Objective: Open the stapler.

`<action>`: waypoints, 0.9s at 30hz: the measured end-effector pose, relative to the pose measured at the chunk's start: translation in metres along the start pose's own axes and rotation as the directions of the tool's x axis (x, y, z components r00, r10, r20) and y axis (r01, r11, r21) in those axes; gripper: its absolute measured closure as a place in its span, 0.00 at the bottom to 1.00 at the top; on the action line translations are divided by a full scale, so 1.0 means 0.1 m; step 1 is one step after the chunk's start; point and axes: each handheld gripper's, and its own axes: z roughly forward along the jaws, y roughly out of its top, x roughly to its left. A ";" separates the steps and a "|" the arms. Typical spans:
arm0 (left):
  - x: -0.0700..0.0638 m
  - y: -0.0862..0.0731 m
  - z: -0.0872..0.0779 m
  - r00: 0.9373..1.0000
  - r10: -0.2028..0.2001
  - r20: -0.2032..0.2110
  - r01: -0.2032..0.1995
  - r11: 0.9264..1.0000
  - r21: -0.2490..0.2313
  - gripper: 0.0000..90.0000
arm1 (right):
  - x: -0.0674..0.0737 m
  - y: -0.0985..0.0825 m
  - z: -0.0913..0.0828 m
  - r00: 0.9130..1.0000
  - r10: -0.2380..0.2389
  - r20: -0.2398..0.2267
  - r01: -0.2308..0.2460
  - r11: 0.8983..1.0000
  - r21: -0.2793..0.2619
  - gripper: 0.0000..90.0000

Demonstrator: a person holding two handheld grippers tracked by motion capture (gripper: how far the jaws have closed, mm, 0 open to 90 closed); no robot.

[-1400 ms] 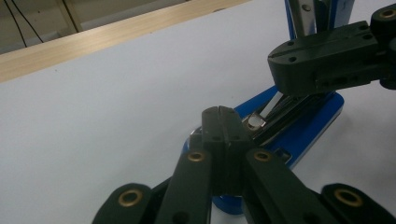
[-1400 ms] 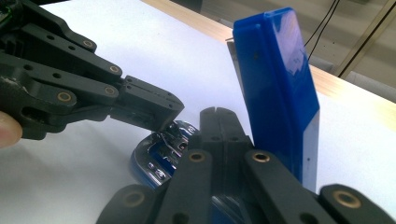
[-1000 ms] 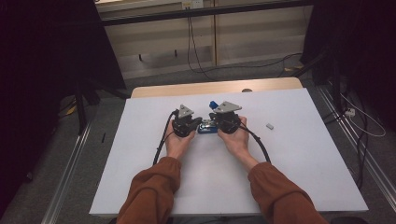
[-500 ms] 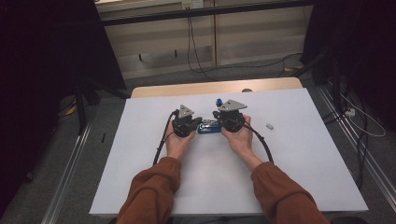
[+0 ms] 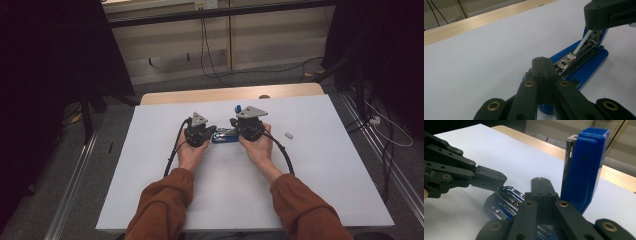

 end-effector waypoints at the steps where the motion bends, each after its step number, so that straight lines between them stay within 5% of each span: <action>1: 0.00 0.00 0.00 1.000 0.003 -0.002 -0.003 1.000 0.001 1.00 | 0.00 0.00 0.00 1.000 0.005 -0.001 -0.005 1.000 -0.002 1.00; 27: 0.00 0.00 0.00 1.000 -0.009 -0.002 0.009 1.000 0.000 1.00 | -0.08 -0.04 -0.07 0.999 0.041 0.011 -0.041 0.999 -0.020 1.00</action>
